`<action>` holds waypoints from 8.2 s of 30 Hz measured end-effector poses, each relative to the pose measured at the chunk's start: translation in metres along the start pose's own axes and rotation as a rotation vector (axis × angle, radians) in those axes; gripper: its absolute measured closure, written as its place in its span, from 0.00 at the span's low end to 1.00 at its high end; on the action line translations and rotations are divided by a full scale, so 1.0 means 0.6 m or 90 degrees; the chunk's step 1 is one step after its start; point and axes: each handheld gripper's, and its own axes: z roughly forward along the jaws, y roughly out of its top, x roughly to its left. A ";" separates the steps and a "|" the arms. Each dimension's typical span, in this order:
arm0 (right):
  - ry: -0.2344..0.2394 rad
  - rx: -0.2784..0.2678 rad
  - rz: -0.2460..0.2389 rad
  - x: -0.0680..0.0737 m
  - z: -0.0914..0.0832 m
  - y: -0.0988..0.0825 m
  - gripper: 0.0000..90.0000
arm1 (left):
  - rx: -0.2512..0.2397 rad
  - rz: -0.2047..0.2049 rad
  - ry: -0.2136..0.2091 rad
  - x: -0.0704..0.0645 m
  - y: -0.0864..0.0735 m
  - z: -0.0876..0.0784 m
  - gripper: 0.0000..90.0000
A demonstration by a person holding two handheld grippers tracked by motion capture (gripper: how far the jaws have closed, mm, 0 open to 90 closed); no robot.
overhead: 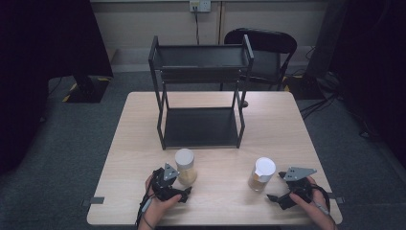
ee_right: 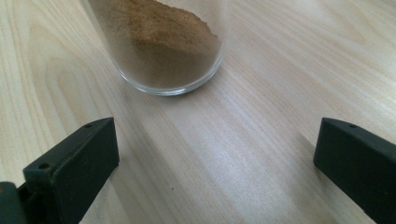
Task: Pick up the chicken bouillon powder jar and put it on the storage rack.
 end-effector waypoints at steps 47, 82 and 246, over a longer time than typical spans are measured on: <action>0.000 0.000 0.000 0.000 0.000 0.000 0.00 | -0.102 0.055 -0.018 0.005 0.081 -0.008 0.39; 0.000 0.000 0.000 0.000 0.000 0.000 0.00 | -0.106 0.030 -0.036 0.045 0.189 0.001 0.40; 0.000 0.000 0.000 0.000 0.000 0.000 0.00 | -0.154 -0.001 0.061 0.080 0.626 -0.213 0.40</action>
